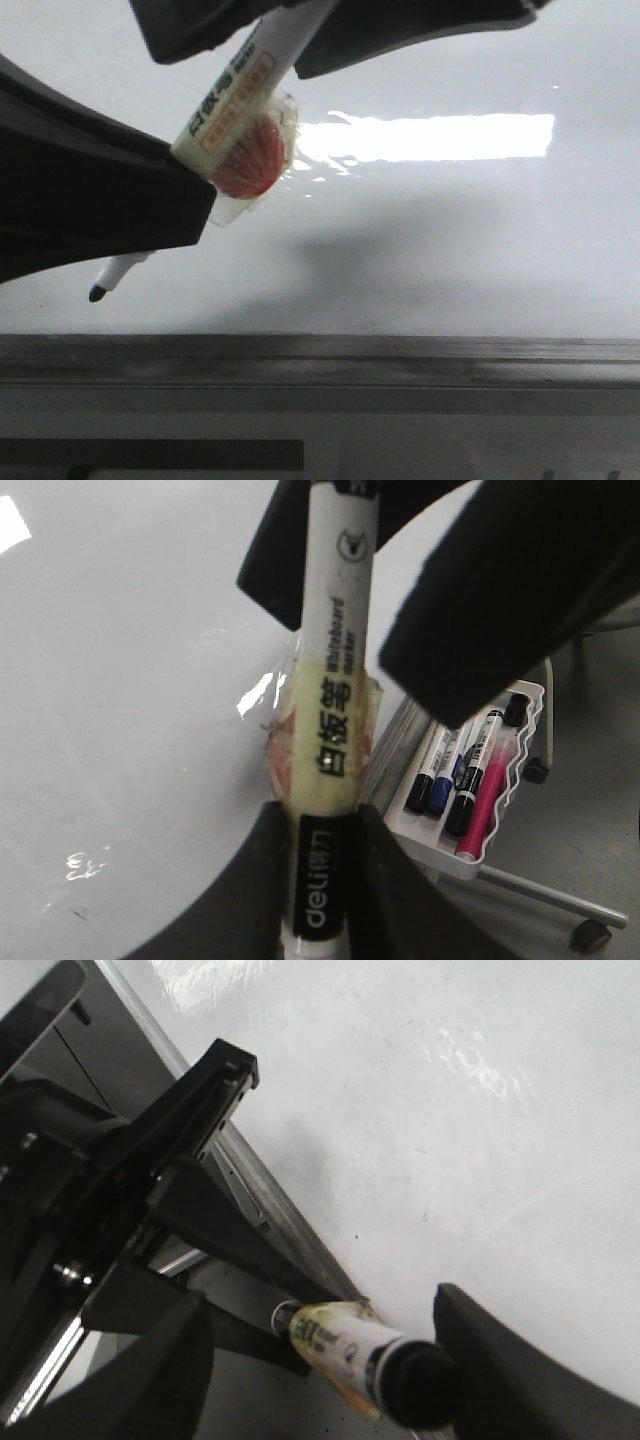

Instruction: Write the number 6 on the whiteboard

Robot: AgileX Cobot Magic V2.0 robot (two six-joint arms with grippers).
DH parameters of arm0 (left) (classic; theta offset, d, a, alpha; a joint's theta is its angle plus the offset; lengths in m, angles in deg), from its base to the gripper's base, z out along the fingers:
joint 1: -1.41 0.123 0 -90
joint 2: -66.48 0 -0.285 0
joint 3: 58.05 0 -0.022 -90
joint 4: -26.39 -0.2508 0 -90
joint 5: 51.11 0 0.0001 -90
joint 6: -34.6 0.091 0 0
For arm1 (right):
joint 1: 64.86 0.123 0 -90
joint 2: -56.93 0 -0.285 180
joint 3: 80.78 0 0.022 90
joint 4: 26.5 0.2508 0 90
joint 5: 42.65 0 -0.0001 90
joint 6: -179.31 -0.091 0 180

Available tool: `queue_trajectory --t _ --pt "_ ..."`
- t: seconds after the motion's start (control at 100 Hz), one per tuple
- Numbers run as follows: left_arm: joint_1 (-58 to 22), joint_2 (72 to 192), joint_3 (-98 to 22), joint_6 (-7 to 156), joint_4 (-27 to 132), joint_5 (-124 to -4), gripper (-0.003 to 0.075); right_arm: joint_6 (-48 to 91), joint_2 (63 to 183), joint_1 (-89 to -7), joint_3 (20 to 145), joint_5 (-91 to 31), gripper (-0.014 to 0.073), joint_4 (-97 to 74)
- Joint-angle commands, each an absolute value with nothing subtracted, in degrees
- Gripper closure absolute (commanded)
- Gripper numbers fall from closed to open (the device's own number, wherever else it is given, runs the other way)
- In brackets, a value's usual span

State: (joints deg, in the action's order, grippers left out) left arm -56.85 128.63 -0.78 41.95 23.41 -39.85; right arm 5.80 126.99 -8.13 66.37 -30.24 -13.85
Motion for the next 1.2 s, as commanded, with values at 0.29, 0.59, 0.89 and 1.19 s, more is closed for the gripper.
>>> queue_trajectory --t 0.29,0.59,0.89,1.19 --pt "-57.4 127.9 -2.6 41.6 23.6 -35.1 0.0738 6.3 128.0 -8.0 68.5 -34.8 0.0655 -12.0" --pt "-57.3 126.4 -2.6 41.6 25.2 -35.0 0.0316 5.8 128.0 -8.2 68.5 -34.7 0.0655 -11.4" --pt "-52.4 112.3 -2.6 41.6 26.9 -44.3 0.0307 5.8 123.8 -14.6 68.9 -33.4 0.0655 -7.9" --pt "-41.1 102.1 -2.6 41.6 27.6 -48.2 0.0393 5.8 124.3 -23.3 77.8 -29.9 0.0655 -8.4"
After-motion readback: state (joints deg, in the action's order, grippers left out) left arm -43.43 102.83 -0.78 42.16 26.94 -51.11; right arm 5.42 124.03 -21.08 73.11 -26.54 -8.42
